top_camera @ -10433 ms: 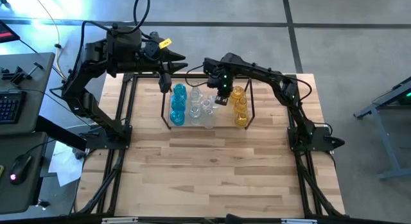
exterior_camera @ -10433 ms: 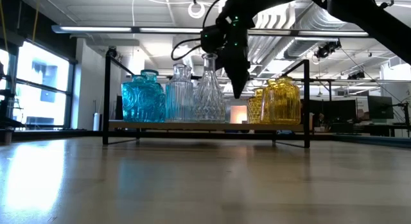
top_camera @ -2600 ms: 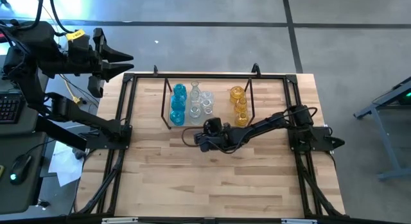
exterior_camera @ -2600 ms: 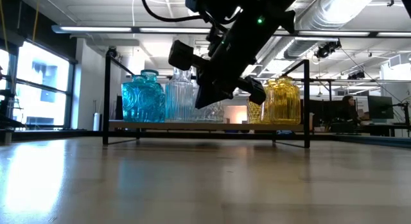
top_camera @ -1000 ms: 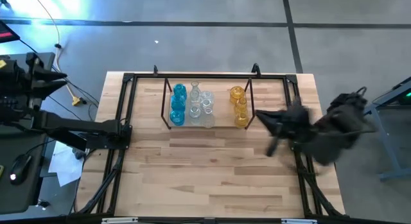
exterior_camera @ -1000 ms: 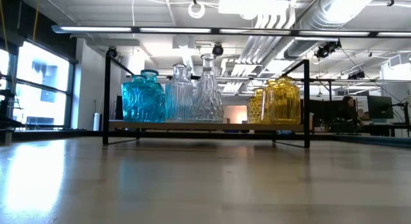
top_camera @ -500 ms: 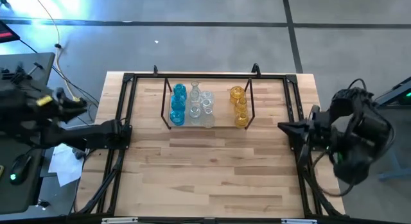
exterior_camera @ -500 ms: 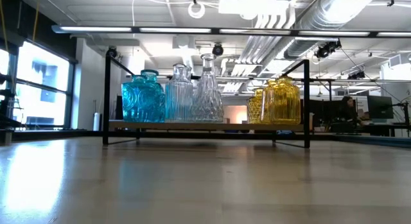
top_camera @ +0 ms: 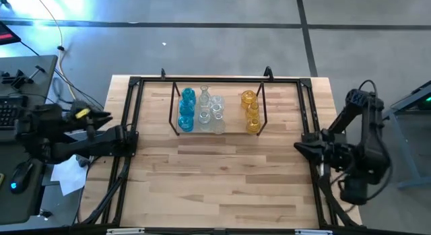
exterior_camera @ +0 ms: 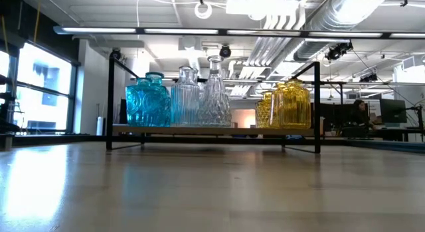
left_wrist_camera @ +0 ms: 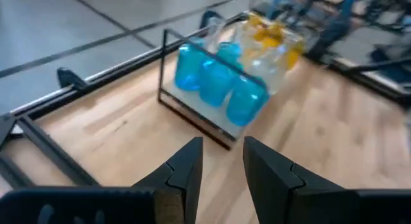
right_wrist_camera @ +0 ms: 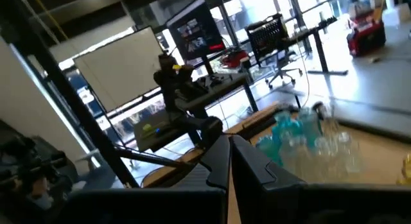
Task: Sort vases onto shelf
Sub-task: Return to Home Position
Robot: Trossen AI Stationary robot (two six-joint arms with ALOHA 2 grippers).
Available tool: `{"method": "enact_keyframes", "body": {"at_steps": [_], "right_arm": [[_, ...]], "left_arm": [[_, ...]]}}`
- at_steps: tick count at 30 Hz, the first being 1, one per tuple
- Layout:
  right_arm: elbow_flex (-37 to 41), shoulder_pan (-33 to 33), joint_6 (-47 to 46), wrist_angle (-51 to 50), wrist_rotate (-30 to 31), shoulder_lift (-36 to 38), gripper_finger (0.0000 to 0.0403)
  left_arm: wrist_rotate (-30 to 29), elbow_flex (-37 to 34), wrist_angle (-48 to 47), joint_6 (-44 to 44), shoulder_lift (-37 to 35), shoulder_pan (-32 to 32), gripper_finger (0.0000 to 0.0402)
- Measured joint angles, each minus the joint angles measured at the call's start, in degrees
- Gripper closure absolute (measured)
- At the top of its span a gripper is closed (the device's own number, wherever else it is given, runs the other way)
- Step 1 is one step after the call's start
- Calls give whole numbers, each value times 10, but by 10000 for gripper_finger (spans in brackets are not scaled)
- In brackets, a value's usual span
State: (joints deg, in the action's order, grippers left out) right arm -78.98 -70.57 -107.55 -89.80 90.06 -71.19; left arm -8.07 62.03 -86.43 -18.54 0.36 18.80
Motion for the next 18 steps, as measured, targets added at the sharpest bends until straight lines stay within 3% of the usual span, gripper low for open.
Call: {"method": "enact_keyframes", "body": {"at_steps": [5, 12, 18], "right_arm": [[113, 0, -104, 12, -1, 16, 403], [171, -5, -103, -1, 0, 17, 403], [250, -16, -188, 10, 0, 23, 403]], "left_arm": [[-12, -78, 110, -10, 0, 9, 300], [-18, -229, 314, -46, 0, 22, 300], [55, -320, 435, -85, 7, 23, 300]]}}
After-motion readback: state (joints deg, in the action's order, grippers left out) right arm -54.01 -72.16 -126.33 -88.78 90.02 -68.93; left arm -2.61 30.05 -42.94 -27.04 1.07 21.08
